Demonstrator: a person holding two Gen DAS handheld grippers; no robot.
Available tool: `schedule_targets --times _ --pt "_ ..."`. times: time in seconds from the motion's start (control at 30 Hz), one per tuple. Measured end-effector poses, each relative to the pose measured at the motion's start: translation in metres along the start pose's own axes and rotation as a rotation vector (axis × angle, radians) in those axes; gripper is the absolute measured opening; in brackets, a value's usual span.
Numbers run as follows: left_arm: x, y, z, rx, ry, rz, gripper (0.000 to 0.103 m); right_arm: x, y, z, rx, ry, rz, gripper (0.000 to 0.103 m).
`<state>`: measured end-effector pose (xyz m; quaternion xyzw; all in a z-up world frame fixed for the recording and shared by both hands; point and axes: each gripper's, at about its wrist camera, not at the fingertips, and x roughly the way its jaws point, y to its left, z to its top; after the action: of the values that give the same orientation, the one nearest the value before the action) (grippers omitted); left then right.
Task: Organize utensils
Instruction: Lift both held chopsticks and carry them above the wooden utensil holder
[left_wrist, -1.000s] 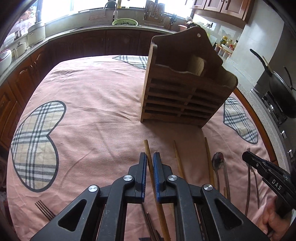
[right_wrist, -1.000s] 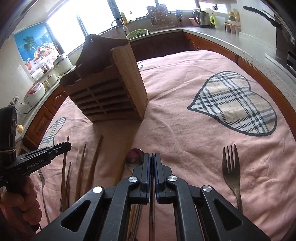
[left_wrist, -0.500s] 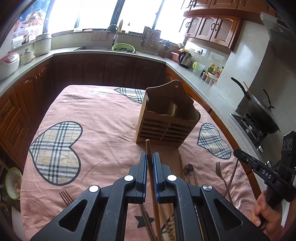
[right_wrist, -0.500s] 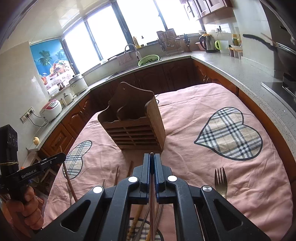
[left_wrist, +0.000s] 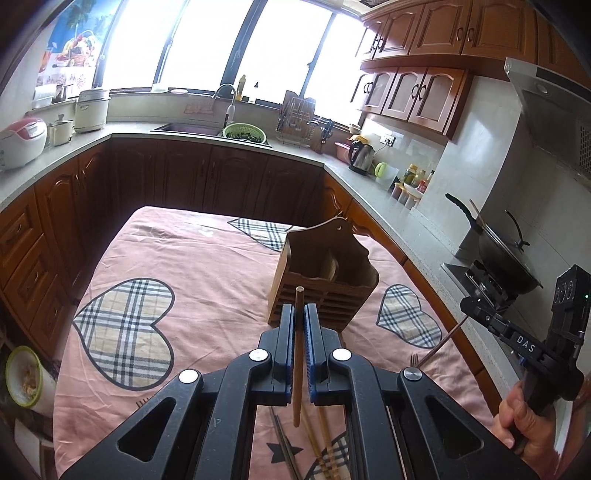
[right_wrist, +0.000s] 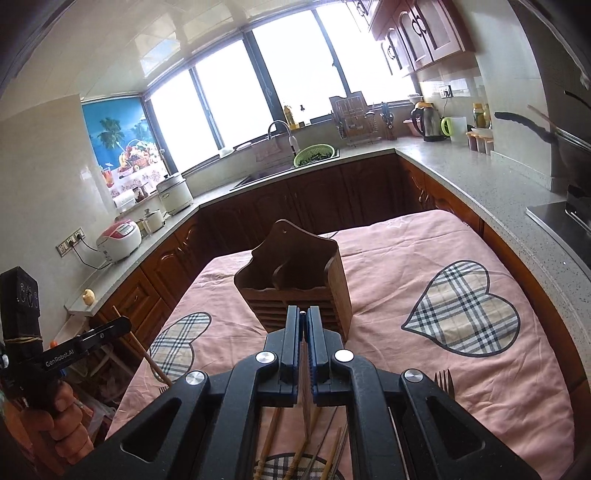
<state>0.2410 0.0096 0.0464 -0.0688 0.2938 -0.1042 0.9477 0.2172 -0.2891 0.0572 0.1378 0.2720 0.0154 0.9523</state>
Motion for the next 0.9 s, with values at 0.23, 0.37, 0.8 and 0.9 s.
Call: schedule_targets --times 0.23,0.37,0.8,0.9 --pt "-0.004 -0.001 -0.014 0.006 -0.111 0.017 0.004 0.001 0.005 0.019 -0.009 -0.045 0.008 0.004" --pt "-0.004 -0.002 -0.020 0.001 -0.142 0.013 0.004 0.001 0.008 0.029 -0.020 -0.069 0.010 0.004" --pt "0.013 -0.009 -0.006 -0.009 -0.265 0.024 0.004 0.004 0.002 0.077 0.005 -0.187 0.002 0.004" --pt "0.019 -0.011 0.003 -0.015 -0.308 0.027 0.004 0.009 0.000 0.092 0.014 -0.224 -0.002 0.004"
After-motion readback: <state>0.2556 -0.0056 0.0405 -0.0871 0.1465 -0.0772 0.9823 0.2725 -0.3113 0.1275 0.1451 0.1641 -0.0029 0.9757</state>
